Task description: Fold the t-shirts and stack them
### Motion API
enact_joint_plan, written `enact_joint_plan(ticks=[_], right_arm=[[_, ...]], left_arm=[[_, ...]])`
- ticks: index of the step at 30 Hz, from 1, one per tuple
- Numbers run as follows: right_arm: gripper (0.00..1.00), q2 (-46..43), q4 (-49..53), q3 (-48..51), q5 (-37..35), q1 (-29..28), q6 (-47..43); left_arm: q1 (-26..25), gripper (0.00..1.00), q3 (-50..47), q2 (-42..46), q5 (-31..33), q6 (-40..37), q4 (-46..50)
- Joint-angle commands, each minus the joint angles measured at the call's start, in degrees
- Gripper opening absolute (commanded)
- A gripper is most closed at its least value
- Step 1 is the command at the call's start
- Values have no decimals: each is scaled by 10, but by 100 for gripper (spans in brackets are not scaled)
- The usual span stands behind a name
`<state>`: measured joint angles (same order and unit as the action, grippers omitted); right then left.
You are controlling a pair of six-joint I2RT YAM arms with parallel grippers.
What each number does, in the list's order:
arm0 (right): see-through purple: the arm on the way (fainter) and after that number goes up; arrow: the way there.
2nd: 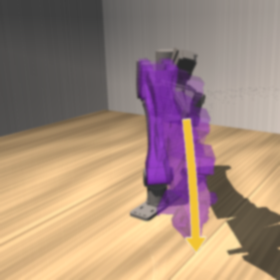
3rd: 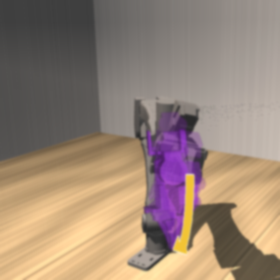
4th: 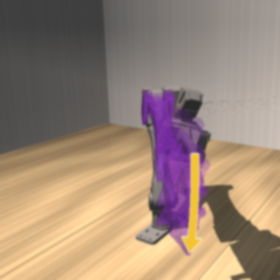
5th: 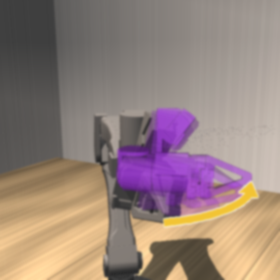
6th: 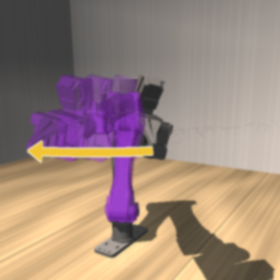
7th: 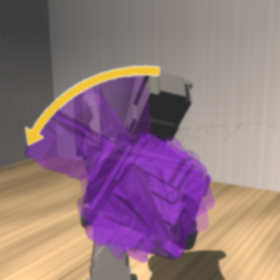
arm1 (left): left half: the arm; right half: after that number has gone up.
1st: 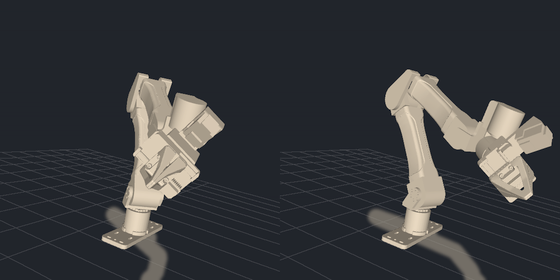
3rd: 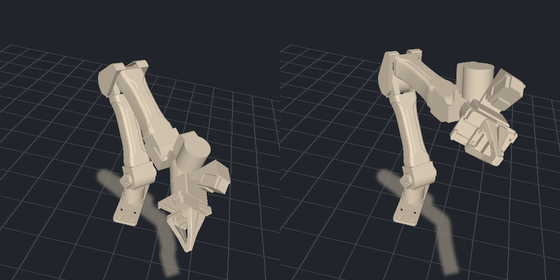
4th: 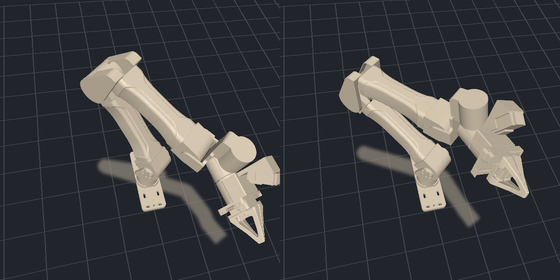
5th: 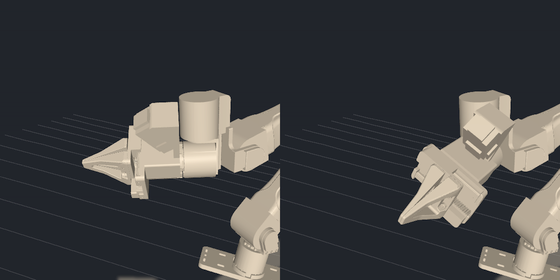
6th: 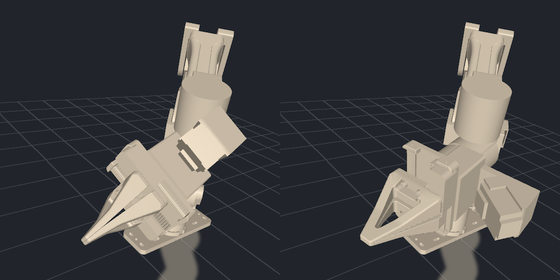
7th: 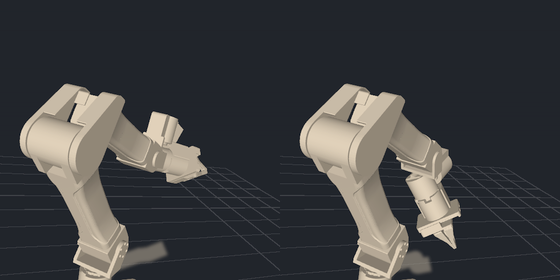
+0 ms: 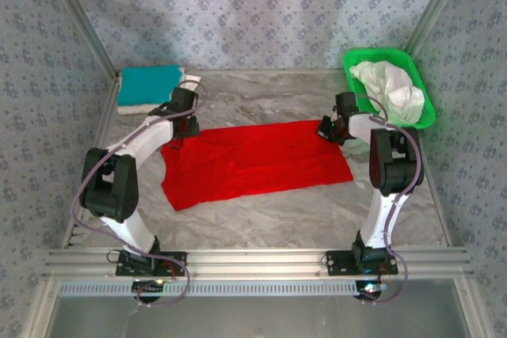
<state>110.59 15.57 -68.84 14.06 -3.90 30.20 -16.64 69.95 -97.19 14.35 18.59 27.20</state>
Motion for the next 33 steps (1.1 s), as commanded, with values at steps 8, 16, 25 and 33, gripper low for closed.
enact_joint_plan(ticks=[8,16,25,33], right_arm=[[0,-3,23,-21,7,-3,-16],[0,-8,24,-19,4,-5,-14],[0,-8,24,-17,4,-6,-15],[0,-7,24,-16,6,-4,-14]], left_arm=[[0,42,-11,31,-30,-14,-22],[-23,41,67,-62,-105,-32,47],[-17,41,56,-103,-97,-13,38],[-15,42,47,-117,-83,-9,32]])
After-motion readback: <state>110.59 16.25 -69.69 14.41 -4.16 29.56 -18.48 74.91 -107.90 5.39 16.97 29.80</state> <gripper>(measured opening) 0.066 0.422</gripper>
